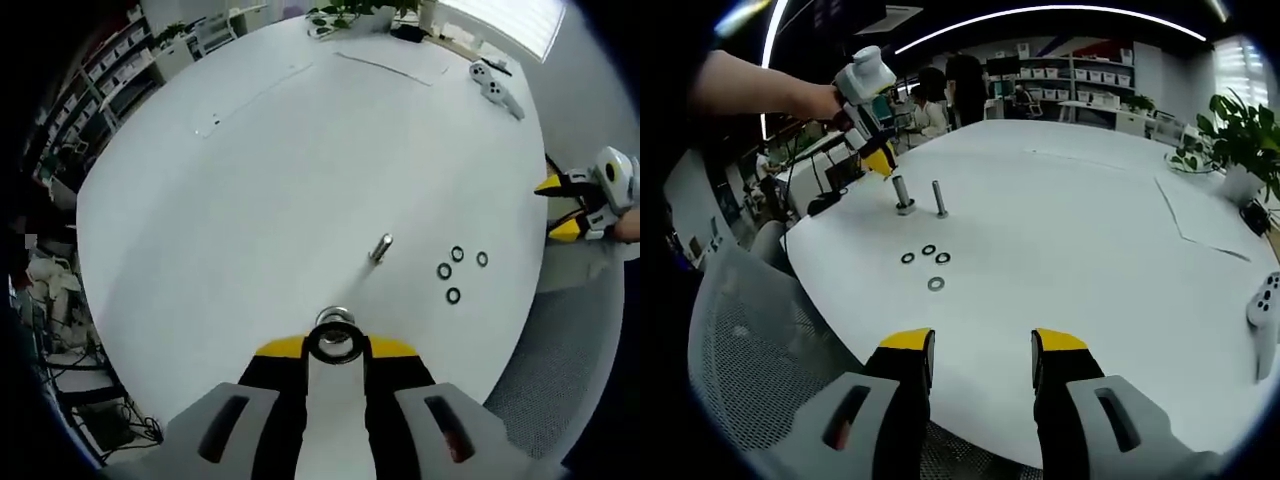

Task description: Place the washer onto the threaded stud by aligning its center hole with the stud, sliding it down to the base, and recovering from edge contact or off-axis alignment until the washer reaches the visible bottom stop.

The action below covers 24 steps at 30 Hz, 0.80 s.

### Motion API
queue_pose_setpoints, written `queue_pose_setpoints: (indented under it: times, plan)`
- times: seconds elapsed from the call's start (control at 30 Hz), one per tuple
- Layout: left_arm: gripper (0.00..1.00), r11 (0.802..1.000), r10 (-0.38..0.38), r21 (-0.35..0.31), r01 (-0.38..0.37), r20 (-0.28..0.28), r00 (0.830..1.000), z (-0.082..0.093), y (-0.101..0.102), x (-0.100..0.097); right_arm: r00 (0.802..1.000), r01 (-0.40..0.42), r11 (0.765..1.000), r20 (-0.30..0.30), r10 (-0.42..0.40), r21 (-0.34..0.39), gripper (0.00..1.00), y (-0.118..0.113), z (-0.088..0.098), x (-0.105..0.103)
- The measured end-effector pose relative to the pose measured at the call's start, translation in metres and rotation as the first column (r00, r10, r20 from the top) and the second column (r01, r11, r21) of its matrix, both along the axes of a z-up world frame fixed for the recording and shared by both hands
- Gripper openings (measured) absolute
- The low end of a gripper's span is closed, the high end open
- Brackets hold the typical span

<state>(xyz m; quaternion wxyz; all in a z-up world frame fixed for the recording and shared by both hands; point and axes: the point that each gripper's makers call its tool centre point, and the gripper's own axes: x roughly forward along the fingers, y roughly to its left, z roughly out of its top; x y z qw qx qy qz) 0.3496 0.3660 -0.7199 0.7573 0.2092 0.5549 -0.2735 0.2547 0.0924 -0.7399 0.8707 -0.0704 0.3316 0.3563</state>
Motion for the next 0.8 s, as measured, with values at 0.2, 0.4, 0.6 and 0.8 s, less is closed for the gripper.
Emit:
queue_pose_setpoints:
  times: [0.2,0.4,0.6,0.8]
  plan:
    - [0.18,1.000,-0.020,0.022,0.021,-0.016,1.000,-0.006,-0.001,0.003,1.000,0.006,1.000,-0.001,-0.006,0.001,0.42,-0.001,0.000,0.001]
    - [0.18,0.998,-0.041,0.048,0.042,-0.025,0.999,-0.009,-0.001,0.004,1.000,0.009,1.000,0.002,-0.009,0.004,0.42,-0.001,0.001,0.001]
    - [0.18,0.995,-0.062,0.076,0.066,-0.047,0.997,-0.016,-0.002,0.006,1.000,0.010,1.000,0.004,-0.010,0.006,0.42,-0.001,0.001,0.002]
    - [0.18,0.992,-0.072,0.096,0.078,-0.064,0.995,-0.026,-0.001,0.006,1.000,0.008,1.000,0.005,-0.008,0.009,0.42,0.000,0.002,0.001]
